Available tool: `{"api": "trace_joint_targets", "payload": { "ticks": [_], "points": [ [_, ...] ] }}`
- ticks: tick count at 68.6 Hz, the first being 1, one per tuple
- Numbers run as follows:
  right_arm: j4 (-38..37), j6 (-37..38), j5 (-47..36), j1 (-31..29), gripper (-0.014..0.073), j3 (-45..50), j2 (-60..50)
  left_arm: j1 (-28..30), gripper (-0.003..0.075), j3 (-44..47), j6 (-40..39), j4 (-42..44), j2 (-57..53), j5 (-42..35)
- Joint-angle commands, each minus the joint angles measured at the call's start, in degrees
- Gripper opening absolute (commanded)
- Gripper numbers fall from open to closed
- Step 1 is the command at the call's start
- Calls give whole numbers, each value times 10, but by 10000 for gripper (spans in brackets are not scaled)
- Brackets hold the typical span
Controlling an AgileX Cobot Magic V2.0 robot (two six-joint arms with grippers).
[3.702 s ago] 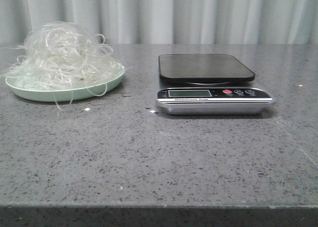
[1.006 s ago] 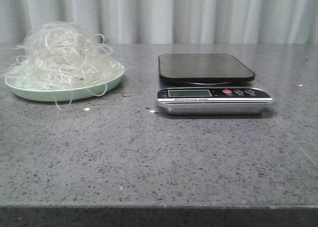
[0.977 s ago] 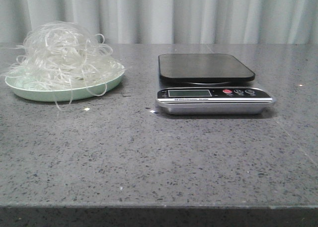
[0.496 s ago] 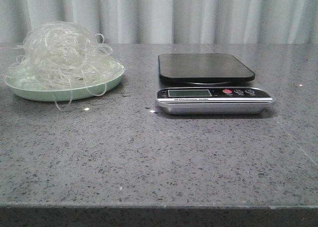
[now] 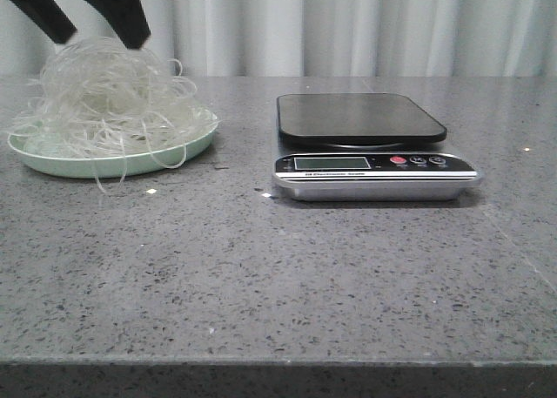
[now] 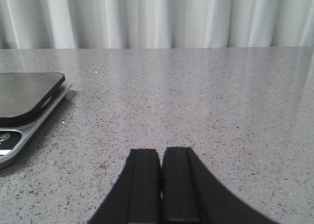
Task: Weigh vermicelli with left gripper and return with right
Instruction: 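Lower the left gripper into the vermicelli pile and close on it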
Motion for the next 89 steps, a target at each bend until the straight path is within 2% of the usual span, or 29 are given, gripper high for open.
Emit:
{"api": "trace_joint_targets", "payload": {
  "ticks": [1, 25, 31, 40, 64, 89],
  "points": [
    [3, -2, -48, -2, 151, -5, -10, -3, 662, -22, -1, -21, 6, -19],
    [3, -2, -48, -2, 151, -5, -10, -3, 644, -22, -1, -21, 59, 6],
    [3, -2, -48, -2, 151, -5, -10, -3, 608, -22, -1, -21, 60, 9],
    [3, -2, -48, -2, 151, -5, -10, -3, 507, -22, -1, -21, 60, 10],
    [3, -2, -48, -2, 151, -5, -10, -3, 134, -24, -1, -20, 60, 18],
    [3, -2, -48, -2, 151, -5, -10, -3, 144, -123, -1, -20, 59, 73]
  ]
}}
